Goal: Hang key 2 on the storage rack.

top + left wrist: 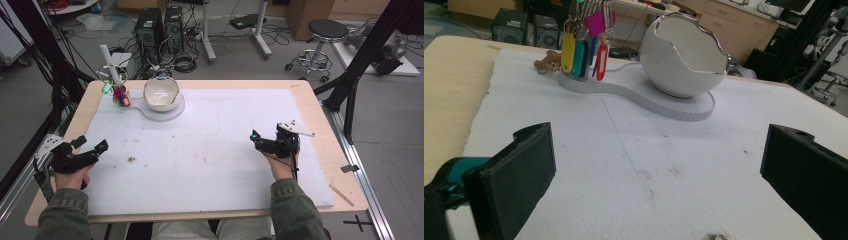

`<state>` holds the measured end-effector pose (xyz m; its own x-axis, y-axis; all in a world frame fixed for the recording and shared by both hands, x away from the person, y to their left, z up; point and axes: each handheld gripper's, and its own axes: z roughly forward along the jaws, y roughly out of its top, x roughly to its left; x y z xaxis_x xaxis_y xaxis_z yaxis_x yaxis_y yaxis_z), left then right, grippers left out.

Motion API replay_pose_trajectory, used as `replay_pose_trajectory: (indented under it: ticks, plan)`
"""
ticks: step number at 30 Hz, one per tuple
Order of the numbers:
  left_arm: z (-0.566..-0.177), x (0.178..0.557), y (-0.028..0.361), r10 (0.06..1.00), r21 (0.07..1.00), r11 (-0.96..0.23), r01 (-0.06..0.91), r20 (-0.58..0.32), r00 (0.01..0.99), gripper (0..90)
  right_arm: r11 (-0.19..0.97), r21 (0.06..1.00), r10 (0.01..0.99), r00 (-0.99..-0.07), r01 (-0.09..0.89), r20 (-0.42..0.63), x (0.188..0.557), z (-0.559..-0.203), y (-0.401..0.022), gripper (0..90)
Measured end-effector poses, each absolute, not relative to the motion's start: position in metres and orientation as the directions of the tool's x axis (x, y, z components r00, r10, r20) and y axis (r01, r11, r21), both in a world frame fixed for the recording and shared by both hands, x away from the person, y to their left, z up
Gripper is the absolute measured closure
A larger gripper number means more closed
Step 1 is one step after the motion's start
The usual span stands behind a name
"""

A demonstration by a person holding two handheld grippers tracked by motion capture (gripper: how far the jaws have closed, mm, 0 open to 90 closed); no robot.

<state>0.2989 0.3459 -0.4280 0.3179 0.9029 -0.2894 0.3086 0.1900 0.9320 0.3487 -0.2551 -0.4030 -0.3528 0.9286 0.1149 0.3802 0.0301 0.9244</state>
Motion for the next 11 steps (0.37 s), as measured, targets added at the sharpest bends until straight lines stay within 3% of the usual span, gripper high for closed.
replay_pose_trajectory:
  ticks: [11]
  plan:
    - [-0.4281, 0.2993, 0.3461, 0.901, 0.932, 0.193, 0.306, -0.292, 0.322, 1.7, 0.02, 0.923, 0.93, -0.347, 0.385, 0.124, 0.3417, -0.4081, -0.2593, 1.1]
